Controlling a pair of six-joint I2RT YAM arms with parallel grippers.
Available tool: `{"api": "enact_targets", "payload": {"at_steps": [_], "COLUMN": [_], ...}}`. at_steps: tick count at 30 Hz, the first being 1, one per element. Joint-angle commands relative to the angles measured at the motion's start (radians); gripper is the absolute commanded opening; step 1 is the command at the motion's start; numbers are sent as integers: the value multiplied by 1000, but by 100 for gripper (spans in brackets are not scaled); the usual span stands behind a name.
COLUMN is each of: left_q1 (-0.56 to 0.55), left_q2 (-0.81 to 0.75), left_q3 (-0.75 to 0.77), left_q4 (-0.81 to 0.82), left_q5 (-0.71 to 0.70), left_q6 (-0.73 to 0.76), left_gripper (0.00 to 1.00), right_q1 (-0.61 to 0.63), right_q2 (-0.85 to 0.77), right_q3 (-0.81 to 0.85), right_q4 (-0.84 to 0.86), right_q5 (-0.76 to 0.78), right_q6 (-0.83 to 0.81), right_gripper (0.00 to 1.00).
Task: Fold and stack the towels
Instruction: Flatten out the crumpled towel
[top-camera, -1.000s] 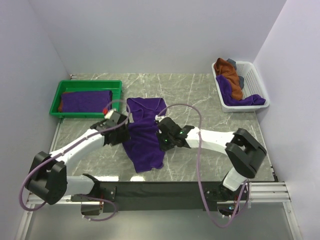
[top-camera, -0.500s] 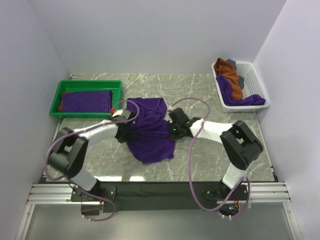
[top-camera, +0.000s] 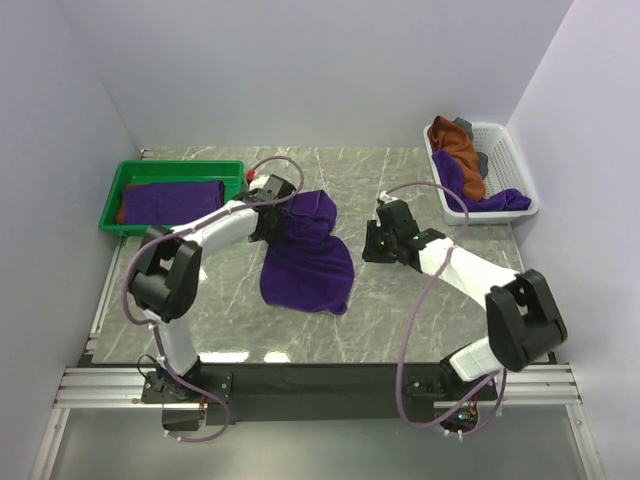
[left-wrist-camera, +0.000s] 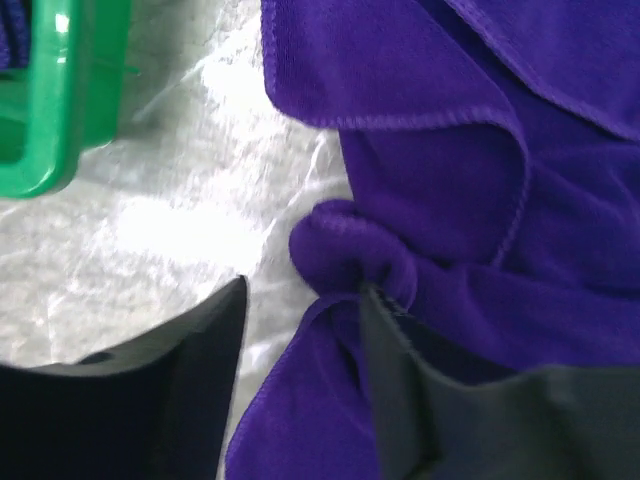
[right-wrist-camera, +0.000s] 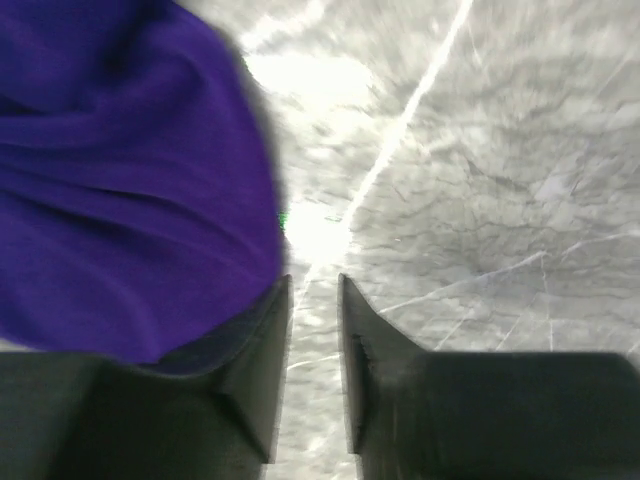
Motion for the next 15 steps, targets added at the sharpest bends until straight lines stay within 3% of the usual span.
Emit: {"api": "enact_targets", "payload": {"at_steps": [1, 2, 7, 12, 15], "left_q1": [-6, -8, -16, -49, -66], "left_q2": [-107, -162, -366, -463, -467], "left_q3": [-18, -88, -349, -547, -582], "left_q4": [-55, -55, 3, 73, 99], "left_q5": [17, 34, 150, 215, 232], "left_q6": [7, -25, -136, -193, -210], "left_gripper": [58, 63, 64, 61, 59], "right_q1": [6, 11, 60, 173, 236], "right_q2": [-80, -92, -154, -166, -135], "right_q3": [-20, -47, -159, -221, -233], "right_q4": [-2, 3, 6, 23, 52], "right_q5": [-16, -39, -83, -34, -27], "right_q6": [-3, 5, 42, 105, 134], "right_gripper": [40, 44, 56, 50, 45]}}
